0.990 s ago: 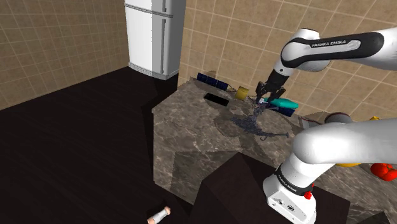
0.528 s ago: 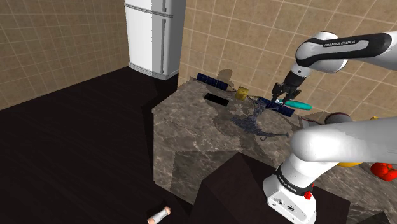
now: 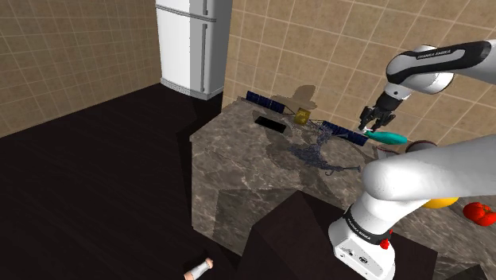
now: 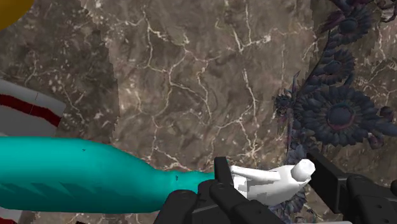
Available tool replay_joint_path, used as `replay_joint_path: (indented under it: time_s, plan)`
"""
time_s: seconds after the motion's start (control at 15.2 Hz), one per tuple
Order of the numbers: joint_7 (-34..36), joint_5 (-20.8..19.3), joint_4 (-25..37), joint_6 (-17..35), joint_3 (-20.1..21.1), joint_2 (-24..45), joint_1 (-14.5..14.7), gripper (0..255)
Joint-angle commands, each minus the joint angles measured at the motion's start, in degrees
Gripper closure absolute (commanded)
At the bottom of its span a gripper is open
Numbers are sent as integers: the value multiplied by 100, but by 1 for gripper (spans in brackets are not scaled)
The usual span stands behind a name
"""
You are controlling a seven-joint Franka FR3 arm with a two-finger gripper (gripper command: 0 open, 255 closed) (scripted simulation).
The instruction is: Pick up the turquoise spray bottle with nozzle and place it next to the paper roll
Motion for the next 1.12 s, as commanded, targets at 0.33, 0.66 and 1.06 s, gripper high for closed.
replay_joint_path:
  time_s: [0.33,0.66,1.06]
  plan:
    - [-258,-71,-178,488,-327,302,-7,255]
    - [-338,-67,-402,955,-497,552,47,255]
    - [-474,-3,-631,1544,-729,927,160,255]
